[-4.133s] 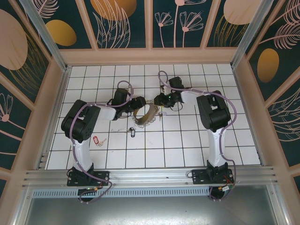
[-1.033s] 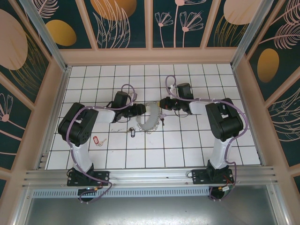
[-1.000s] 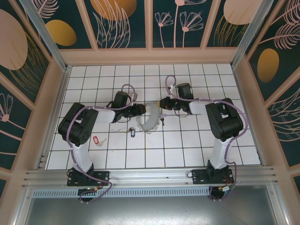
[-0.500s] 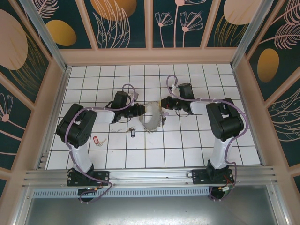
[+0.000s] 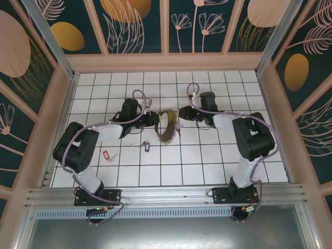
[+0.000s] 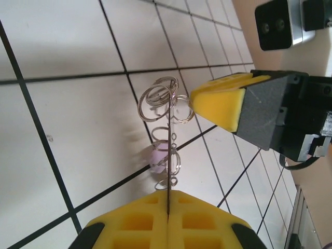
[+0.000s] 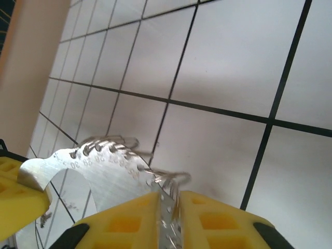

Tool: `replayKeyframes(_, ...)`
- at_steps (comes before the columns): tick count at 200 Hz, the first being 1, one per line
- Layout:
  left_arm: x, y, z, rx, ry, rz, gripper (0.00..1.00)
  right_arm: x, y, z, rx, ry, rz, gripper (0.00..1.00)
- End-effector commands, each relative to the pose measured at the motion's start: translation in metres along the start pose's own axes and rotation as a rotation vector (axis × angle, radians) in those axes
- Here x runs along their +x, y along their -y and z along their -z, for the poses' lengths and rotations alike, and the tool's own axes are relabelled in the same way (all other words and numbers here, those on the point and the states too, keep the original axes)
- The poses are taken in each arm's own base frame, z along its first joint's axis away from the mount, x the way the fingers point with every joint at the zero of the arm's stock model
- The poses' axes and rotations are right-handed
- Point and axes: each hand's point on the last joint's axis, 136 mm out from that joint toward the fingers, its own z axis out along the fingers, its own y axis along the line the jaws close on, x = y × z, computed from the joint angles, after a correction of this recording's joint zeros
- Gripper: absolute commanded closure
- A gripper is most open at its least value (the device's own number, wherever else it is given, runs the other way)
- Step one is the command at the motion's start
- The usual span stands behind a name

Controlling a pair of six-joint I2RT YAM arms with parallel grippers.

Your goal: Put the keys on the keyring

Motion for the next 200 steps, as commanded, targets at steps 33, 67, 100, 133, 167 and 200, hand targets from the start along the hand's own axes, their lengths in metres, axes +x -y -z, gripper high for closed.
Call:
replayKeyframes(33,-0.058,0.066,0.055,0.046,0.234,-0.25,1.0,-0.051,-0.042,0.068,0.066,0.243,0.177,0.7)
replayKeyframes(67,-0.073,0.107,0.09,0.09,0.326,-0.459,1.0,-0.08,-0.066,0.133,0.179,0.483,0.291,0.61)
replayKeyframes(100,-0.074,0.117,0.107,0.032,0.293,-0.615,1.0,-0.092,-0.063,0.175,0.32,0.617,0.329,0.51)
replayKeyframes(133,-0.063,0.125,0.114,0.031,0.245,-0.859,1.0,-0.094,-0.059,0.176,0.362,0.64,0.432,0.61)
replayKeyframes(167,-0.069,0.159,0.126,0.138,0.244,-0.87,1.0,-0.083,-0.094,0.168,0.199,0.556,0.507,0.65)
replayKeyframes(200,-0.059,0.194,0.139,0.281,0.147,-0.936,1.0,-0.05,-0.128,0.161,0.05,0.507,0.691,0.65)
